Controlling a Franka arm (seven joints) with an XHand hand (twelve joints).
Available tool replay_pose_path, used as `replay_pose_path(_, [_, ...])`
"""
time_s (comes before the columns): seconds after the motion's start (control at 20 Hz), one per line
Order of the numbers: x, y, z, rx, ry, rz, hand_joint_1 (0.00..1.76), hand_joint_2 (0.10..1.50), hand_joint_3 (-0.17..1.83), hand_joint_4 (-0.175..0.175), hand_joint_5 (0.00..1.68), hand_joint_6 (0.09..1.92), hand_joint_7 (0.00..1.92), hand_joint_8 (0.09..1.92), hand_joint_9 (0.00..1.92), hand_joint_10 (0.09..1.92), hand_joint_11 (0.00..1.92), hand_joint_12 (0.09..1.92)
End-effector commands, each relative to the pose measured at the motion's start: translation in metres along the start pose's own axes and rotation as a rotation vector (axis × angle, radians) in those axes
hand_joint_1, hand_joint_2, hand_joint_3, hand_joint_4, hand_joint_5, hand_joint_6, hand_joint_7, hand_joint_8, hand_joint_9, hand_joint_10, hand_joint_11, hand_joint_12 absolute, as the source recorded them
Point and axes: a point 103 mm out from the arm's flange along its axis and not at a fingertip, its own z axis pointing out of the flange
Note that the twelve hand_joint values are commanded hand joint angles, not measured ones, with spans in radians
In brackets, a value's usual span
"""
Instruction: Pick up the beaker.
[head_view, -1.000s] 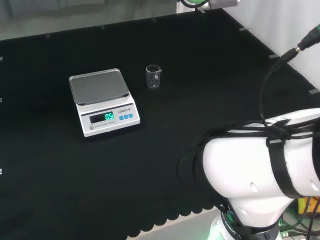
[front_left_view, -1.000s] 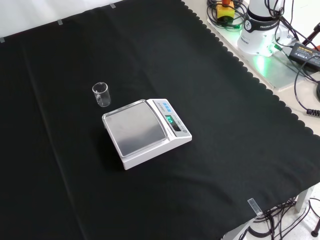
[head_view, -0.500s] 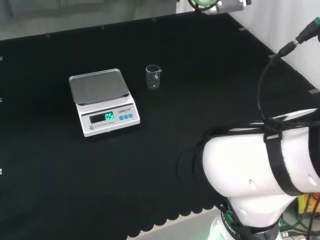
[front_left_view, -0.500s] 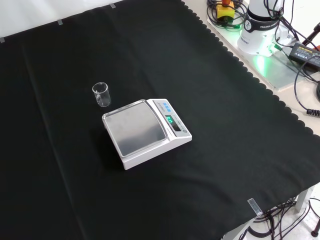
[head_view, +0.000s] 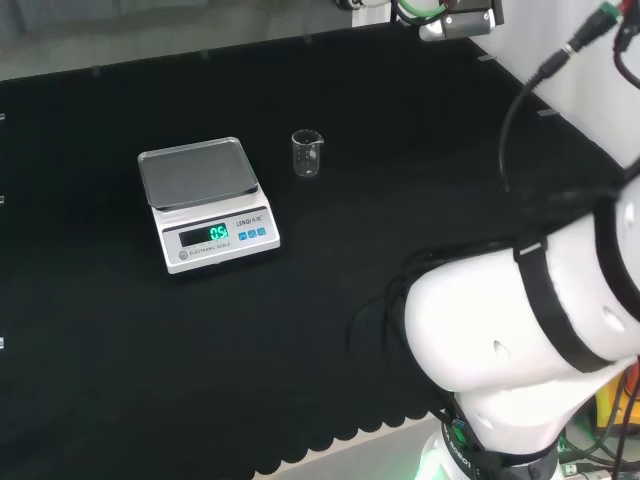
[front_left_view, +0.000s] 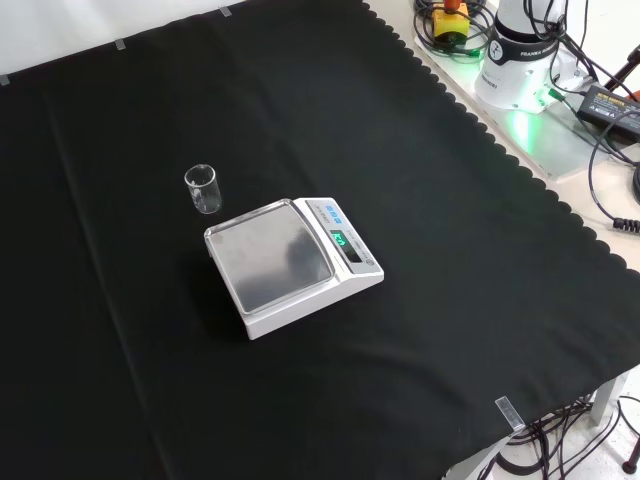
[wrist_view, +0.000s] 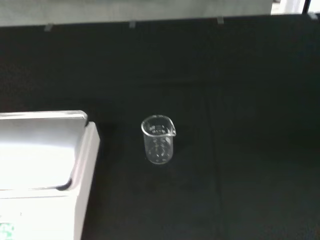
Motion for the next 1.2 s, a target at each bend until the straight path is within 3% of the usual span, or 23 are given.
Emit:
replay_pose_path(0.05, [-0.053, 0.087, 0.056, 0.05, 0.001, -0.006, 0.28, 1.12, -0.02, -0.141, 0.18, 0.09, 0.0, 0.56, 0.0, 0.82, 0.23, 1.4])
replay_pose_path(0.65, [-0.031, 0.158, 0.095, 0.116, 0.011, -0.059, 0.29, 1.1, -0.03, -0.142, 0.18, 0.09, 0.0, 0.55, 0.0, 0.79, 0.21, 1.41])
replay_pose_path(1.2, [0.013, 0.2, 0.127, 0.157, 0.034, -0.129, 0.29, 1.1, -0.03, -0.143, 0.18, 0.09, 0.0, 0.54, 0.0, 0.79, 0.21, 1.41])
